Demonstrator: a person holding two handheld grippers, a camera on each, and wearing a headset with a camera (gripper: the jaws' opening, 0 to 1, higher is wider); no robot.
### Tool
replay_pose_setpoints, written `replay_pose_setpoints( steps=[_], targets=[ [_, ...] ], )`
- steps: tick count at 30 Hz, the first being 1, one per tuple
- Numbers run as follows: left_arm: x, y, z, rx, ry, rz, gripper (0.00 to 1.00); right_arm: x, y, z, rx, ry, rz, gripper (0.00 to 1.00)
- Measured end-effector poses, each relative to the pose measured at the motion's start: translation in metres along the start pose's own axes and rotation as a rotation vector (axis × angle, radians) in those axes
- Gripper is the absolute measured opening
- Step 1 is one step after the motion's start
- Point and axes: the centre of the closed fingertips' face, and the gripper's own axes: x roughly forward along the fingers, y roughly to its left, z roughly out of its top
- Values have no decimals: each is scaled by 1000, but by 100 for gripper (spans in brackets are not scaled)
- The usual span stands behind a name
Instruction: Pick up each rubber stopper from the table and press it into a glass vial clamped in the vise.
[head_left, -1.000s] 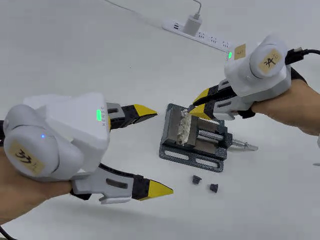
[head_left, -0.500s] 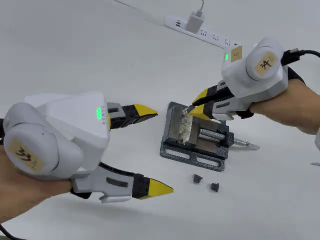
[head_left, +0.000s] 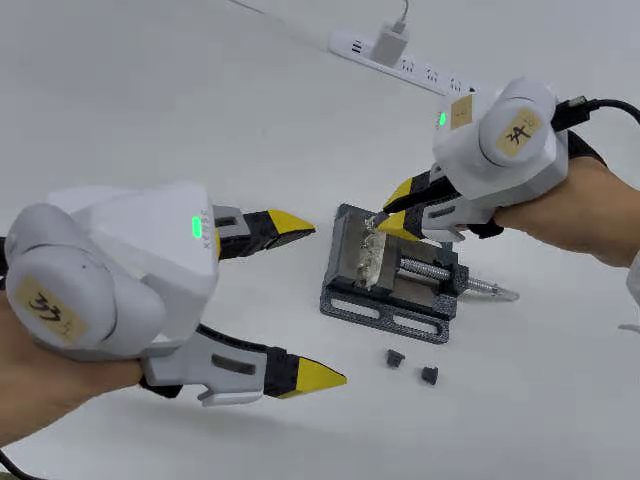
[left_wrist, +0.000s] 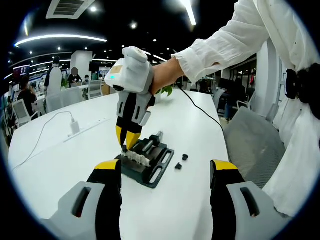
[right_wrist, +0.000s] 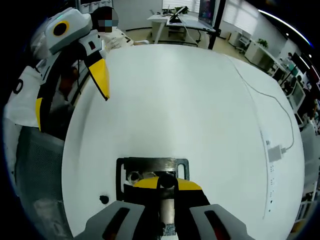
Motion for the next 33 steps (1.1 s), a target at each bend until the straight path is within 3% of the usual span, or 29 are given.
replay_pose_setpoints(
  steps=[6,15,33],
  targets=[
    [0,0,0,-1,-2,-1,71,0,4,1,-39,23,3,5],
    [2,-2,0,-1,0,-8,70,1,6,2,-40,44,-7,4],
    [1,1,0,-10,-1,-1,69,1,5,0,-35,10,-1,7]
  ],
)
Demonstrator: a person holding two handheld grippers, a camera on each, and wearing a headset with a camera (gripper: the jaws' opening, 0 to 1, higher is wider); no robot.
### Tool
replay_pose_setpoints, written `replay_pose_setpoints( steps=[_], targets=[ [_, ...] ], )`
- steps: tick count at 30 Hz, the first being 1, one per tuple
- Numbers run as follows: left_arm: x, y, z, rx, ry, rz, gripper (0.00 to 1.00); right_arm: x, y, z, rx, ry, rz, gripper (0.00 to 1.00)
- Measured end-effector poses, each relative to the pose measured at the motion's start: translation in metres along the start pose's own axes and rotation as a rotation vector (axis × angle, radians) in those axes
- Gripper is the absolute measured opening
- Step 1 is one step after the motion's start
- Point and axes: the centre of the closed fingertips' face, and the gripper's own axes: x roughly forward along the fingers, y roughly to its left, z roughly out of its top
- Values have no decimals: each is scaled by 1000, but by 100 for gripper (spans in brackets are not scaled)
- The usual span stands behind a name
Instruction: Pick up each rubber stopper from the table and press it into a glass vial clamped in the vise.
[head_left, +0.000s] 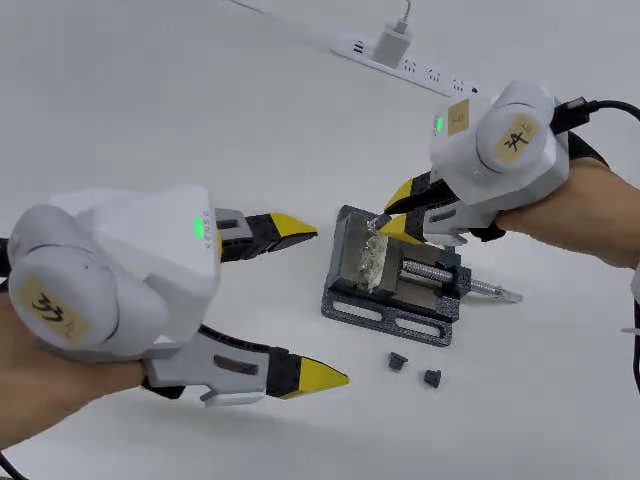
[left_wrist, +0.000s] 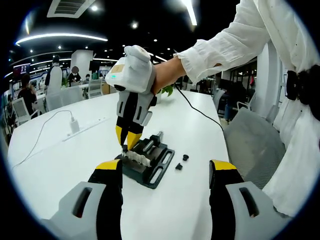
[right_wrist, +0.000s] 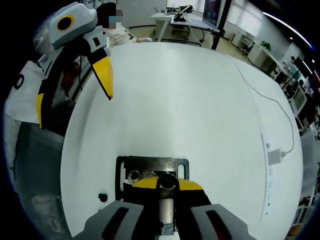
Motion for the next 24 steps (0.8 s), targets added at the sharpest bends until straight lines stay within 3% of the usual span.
replay_pose_setpoints(
  steps=[5,13,24],
  targets=[
    [0,0,-1,0,3,-2,69,-5,-1,5,15,-32,-6,9],
    [2,-1,1,-2,-2,-4,69,-14,-3,5,18,-45,-7,4],
    [1,-1,-1,-6,1,-6,69,-9,-3,0,11,-30,4,0]
  ],
)
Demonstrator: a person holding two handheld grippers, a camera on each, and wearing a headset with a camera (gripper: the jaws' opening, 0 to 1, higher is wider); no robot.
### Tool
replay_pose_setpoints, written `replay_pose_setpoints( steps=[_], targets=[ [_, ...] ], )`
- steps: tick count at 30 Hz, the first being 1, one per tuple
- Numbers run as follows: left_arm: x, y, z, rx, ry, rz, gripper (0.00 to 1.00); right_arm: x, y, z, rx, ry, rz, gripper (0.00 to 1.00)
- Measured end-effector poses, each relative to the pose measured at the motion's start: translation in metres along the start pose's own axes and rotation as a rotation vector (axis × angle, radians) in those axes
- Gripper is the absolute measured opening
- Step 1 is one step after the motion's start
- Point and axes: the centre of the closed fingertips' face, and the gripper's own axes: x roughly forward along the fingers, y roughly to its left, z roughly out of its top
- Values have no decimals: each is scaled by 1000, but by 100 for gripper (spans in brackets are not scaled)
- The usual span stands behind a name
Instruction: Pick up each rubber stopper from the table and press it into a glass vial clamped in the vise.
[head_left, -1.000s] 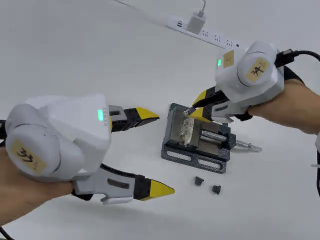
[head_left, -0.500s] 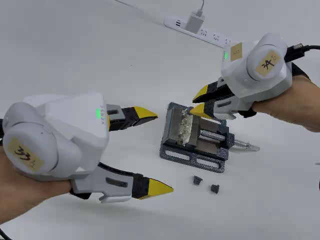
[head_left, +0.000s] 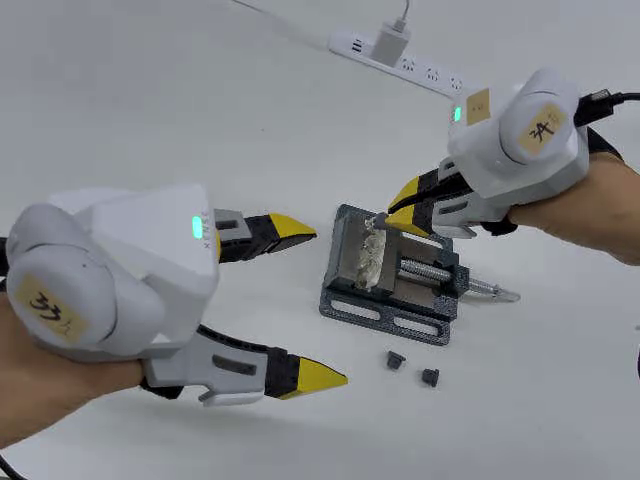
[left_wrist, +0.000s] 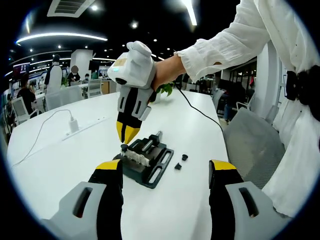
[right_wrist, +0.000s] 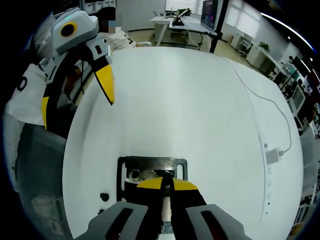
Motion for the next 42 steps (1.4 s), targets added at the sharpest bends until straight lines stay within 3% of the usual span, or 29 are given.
replay_pose_setpoints(
  steps=[42],
  targets=[
    [4,2,-1,-5,-10,-7,67,8,0,0,1,46,50,1]
  ],
)
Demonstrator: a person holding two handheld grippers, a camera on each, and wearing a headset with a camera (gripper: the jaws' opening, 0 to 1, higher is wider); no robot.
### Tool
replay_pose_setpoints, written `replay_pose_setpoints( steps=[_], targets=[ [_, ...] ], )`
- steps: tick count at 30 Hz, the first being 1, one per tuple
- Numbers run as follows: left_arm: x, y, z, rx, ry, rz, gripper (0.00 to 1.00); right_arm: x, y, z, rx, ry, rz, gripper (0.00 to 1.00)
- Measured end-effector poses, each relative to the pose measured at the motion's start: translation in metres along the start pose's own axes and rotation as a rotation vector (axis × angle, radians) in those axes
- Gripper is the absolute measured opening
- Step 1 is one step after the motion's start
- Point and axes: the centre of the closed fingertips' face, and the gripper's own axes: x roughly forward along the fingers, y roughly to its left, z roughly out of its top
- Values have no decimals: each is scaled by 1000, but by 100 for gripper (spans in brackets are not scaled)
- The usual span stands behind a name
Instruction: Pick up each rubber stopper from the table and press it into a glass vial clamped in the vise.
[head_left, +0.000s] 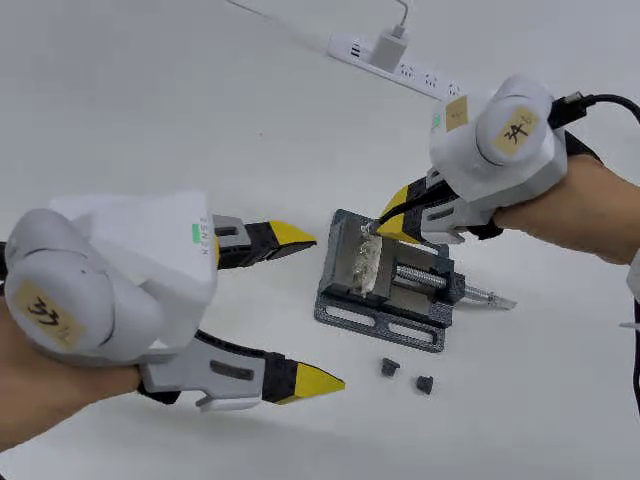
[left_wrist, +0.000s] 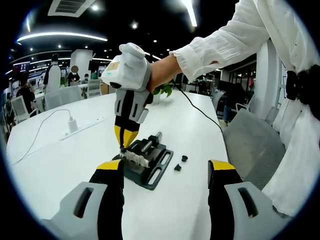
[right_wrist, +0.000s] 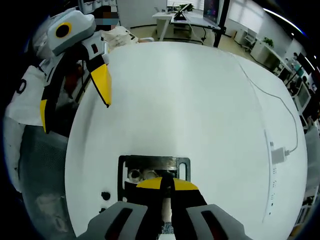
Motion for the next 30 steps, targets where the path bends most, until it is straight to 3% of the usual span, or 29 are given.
replay_pose_setpoints(
  steps=[15,27,30],
  targets=[
    [2,1,2,-2,-10,1,66,0,3,2,2,48,21,1],
    [0,2,2,-2,-12,7,66,0,7,6,-51,91,30,0],
    [-2,4,0,-6,-10,14,66,1,5,6,-29,94,32,0]
  ],
)
